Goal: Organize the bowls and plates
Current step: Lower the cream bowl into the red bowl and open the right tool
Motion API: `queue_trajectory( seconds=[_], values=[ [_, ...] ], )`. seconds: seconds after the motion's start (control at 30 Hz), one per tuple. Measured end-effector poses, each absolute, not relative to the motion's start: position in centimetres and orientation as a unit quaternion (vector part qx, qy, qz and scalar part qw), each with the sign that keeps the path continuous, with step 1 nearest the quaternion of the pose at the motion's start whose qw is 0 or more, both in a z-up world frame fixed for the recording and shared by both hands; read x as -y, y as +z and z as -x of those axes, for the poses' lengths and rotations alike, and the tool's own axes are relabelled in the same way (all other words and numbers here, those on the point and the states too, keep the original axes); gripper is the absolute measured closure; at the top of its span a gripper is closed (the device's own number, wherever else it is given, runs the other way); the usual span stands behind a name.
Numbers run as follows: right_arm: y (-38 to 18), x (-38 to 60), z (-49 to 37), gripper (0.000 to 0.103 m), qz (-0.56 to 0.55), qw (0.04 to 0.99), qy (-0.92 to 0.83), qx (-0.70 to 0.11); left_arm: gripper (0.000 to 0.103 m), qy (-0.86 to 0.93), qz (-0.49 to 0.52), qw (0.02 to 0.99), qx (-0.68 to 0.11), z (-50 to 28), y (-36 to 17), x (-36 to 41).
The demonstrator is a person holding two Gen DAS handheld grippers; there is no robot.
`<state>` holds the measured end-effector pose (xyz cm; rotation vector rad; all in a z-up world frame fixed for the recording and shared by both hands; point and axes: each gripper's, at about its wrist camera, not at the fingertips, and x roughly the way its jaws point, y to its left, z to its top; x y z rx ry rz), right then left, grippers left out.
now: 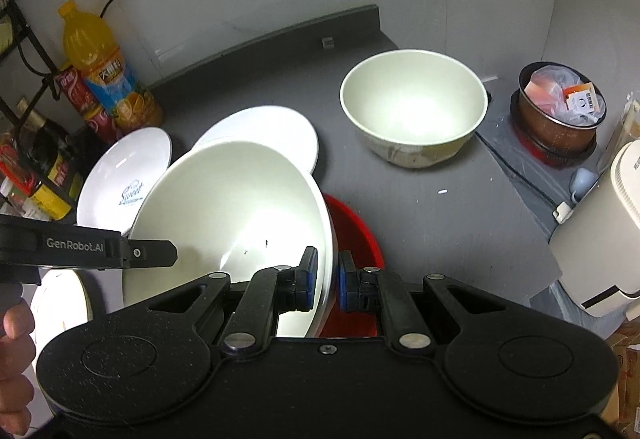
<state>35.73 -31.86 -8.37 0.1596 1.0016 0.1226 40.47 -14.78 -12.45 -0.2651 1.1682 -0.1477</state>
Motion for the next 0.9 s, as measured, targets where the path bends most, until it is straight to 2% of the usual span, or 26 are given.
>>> queue_trajectory(
  seconds=[0.33, 0.4, 0.63, 0.73, 0.77, 0.83, 0.9],
  values=[
    [-9.3, 31.6, -36.0, 0.095, -0.046, 0.873, 0.045, -0.483, 0.089, -0.059, 0.12, 0.815, -0.564, -40.3, -14.2, 14.5],
    [-9.3, 31.8, -36.2, 0.103, -0.047, 0.874, 0.045, -0.482, 0.089, -0.056, 0.116, 0.817, -0.561, -40.3, -14.2, 14.5],
    [-9.3, 31.2, -36.4, 0.103, -0.044, 0.874, 0.049, -0.481, 0.089, -0.068, 0.119, 0.82, -0.556, -40.4, -13.6, 14.4],
    [-8.8, 30.8, -36.1, 0.101, -0.04, 0.877, 0.045, -0.478, 0.086, -0.062, 0.108, 0.823, -0.554, -40.1, -13.3, 14.0],
    [-8.7, 30.6, -36.0, 0.099, -0.037, 0.877, 0.045, -0.477, 0.085, -0.061, 0.105, 0.823, -0.554, -40.1, -13.1, 13.8],
    [-8.5, 30.4, -35.7, 0.085, -0.041, 0.876, 0.046, -0.479, 0.081, -0.059, 0.101, 0.821, -0.558, -40.0, -13.0, 13.3],
    [-8.2, 30.3, -35.4, 0.051, -0.056, 0.877, 0.041, -0.475, 0.072, -0.058, 0.098, 0.821, -0.56, -39.9, -12.7, 12.8]
  ],
)
